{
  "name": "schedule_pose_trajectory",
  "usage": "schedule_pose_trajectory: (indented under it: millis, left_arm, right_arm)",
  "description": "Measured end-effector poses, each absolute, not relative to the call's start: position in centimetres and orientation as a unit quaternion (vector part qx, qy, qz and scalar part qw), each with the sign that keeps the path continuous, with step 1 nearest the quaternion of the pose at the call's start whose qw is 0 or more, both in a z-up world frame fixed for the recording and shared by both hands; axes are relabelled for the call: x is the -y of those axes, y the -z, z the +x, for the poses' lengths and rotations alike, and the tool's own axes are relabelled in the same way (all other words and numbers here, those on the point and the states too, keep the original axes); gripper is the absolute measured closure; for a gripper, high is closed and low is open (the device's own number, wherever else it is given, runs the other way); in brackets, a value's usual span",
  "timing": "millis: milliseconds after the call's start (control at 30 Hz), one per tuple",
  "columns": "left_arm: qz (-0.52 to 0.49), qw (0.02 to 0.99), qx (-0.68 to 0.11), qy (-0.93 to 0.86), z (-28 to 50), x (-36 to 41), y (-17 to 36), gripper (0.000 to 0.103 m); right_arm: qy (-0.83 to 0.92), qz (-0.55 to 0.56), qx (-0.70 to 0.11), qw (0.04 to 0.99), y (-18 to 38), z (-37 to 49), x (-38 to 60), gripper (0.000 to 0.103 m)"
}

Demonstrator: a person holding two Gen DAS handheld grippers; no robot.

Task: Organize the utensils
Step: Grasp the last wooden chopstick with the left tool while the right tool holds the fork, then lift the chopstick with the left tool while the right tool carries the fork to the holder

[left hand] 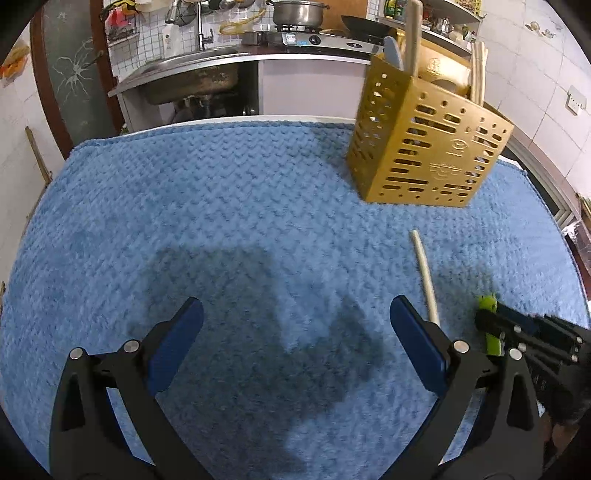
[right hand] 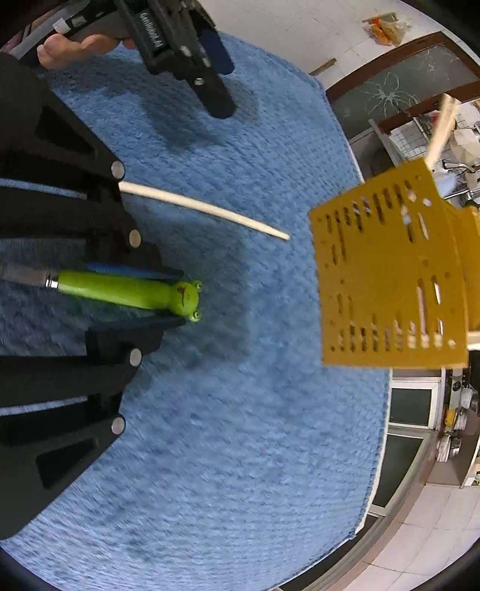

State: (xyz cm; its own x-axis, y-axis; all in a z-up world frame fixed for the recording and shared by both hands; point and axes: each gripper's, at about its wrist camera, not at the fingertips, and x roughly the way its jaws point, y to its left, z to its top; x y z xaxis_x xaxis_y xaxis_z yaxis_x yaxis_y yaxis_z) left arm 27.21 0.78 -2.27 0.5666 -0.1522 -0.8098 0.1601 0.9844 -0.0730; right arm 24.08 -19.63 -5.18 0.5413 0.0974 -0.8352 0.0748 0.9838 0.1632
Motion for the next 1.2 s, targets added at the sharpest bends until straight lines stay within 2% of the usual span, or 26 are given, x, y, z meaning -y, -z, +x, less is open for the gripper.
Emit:
schedule_pose_trajectory:
  millis: [333, 600, 667, 700, 767, 833, 1100, 1200]
  left_arm:
    - [0.012, 0.876, -0.468, 0.115, 27.7, 4.2, 2.1, 0.007]
    - [0.039, 0.863, -0.486, 0.132, 28.8, 8.0, 2.8, 0.038]
    - [0.042, 0.856, -0.496, 0.142, 28.9, 8.6, 3.1, 0.056]
    - [0.046, 0.851, -0.503, 0.148, 29.0, 9.1, 3.4, 0.062]
    - [0.057, 0.845, -0.511, 0.147, 29.1, 9.6, 3.9, 0.083]
    - [0.061, 0.836, -0.526, 0.147, 29.2, 10.0, 4.5, 0.086]
    - [0.077, 0.82, -0.549, 0.142, 30.5, 11.1, 4.9, 0.087]
    - [0.072, 0.819, -0.551, 0.141, 31.0, 11.0, 4.8, 0.094]
  right_arm:
    - [0.003, 0.095, -0.468, 0.879, 4.4, 25.4, 24.8, 0.084]
    - [0.009, 0.117, -0.473, 0.873, 5.8, 24.6, 27.5, 0.084]
    - [0.007, 0.122, -0.473, 0.873, 6.1, 24.6, 27.9, 0.084]
    - [0.007, 0.122, -0.473, 0.873, 6.1, 24.6, 27.9, 0.084]
    - [0.007, 0.119, -0.473, 0.873, 6.1, 24.8, 27.8, 0.084]
    - [0.008, 0.12, -0.473, 0.873, 6.0, 24.8, 27.9, 0.084]
    - [0.008, 0.117, -0.477, 0.871, 6.1, 25.2, 27.9, 0.084]
    - [0.008, 0.116, -0.475, 0.872, 5.9, 25.0, 27.9, 0.084]
